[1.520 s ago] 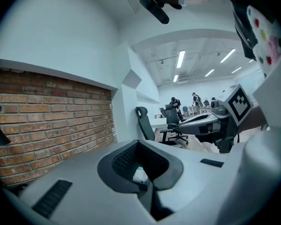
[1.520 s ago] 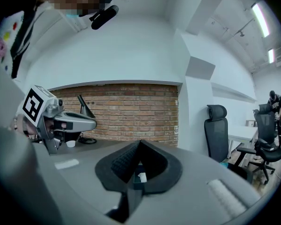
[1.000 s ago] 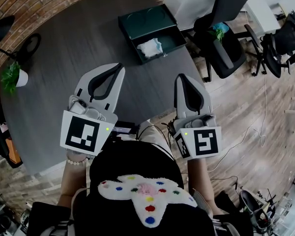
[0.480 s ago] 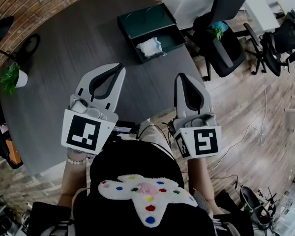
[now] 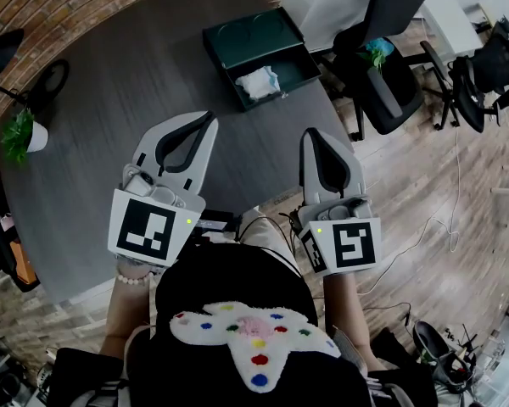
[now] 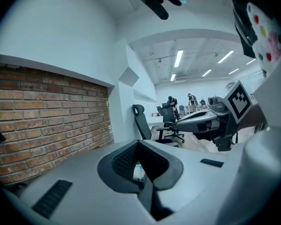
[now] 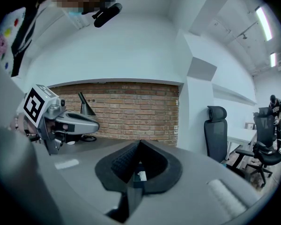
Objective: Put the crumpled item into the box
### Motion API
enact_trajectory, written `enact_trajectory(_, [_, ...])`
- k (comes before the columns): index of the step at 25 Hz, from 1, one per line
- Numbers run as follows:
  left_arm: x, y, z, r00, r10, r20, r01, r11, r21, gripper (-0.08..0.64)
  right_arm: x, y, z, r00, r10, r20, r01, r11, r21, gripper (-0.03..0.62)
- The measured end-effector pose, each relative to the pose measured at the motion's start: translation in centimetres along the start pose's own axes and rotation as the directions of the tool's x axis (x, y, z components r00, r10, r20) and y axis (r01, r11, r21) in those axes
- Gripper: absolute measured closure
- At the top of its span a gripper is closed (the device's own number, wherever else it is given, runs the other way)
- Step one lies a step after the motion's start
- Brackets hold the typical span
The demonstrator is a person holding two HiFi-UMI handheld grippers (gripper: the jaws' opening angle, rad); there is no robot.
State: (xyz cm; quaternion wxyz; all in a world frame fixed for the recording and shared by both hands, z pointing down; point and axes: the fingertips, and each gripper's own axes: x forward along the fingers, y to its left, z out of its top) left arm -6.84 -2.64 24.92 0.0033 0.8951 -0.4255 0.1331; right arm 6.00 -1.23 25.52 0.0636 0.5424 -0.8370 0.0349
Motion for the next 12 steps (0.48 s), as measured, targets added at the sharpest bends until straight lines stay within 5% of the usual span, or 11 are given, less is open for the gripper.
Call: enact_trajectory(12, [0.27,0.29,-0.44,1.000,0.006,-0.007,-0.006,1.000,-0.008,0.554,0.41,0.01,-0.33,1.000,0.007,-0.006,-0.007,1.000,-0.005,0.584])
